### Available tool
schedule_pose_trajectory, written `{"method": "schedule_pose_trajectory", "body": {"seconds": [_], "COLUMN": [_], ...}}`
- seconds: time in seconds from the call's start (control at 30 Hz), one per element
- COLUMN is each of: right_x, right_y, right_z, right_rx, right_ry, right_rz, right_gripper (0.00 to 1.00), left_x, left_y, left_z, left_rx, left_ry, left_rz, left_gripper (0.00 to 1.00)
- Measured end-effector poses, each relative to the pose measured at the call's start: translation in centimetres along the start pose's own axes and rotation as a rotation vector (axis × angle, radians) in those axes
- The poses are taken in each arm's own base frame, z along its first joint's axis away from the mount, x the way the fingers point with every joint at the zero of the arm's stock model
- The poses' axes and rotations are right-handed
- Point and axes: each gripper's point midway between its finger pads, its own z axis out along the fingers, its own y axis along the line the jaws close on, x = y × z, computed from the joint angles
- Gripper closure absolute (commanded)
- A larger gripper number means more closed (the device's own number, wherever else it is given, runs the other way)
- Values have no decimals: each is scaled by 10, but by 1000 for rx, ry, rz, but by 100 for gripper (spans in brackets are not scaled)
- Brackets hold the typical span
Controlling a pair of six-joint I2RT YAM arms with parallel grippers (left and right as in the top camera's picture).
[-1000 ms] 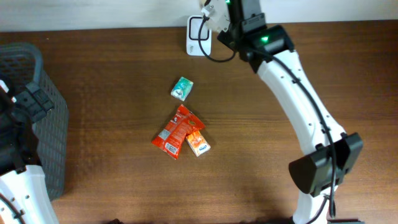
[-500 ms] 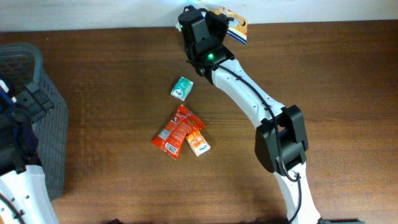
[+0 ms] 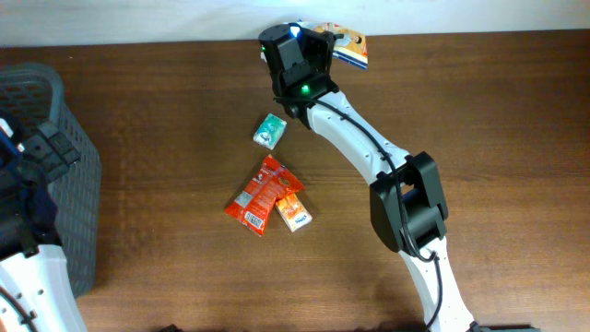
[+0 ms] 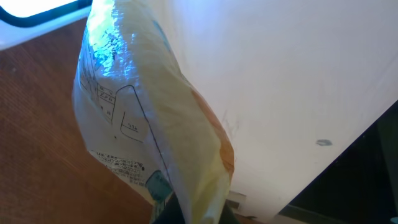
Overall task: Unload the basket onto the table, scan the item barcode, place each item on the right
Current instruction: 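Carry the white bag to the scanner and hold it in front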
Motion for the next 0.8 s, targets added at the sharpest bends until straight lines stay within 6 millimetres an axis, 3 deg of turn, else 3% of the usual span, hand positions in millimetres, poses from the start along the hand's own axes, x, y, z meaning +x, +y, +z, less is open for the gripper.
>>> {"method": "schedule_pose_trajectory", "body": {"seconds": [0.3, 0.53, 0.8], "right_x": [-12, -32, -37], "right_y": [-8, -26, -25], "right_z": [0, -1, 4], "right_rx": [30, 104, 106], "right_ry": [-53, -139, -188], "right_rz": [-90, -133, -239], "right_gripper": [96, 96, 96], "left_x": [0, 0, 0], "left_y": [0, 0, 0], "left_z": [0, 0, 0], "left_rx": [0, 0, 0], "left_ry": [0, 0, 0], "left_rz": [0, 0, 0], "left_gripper": [1, 1, 1]}}
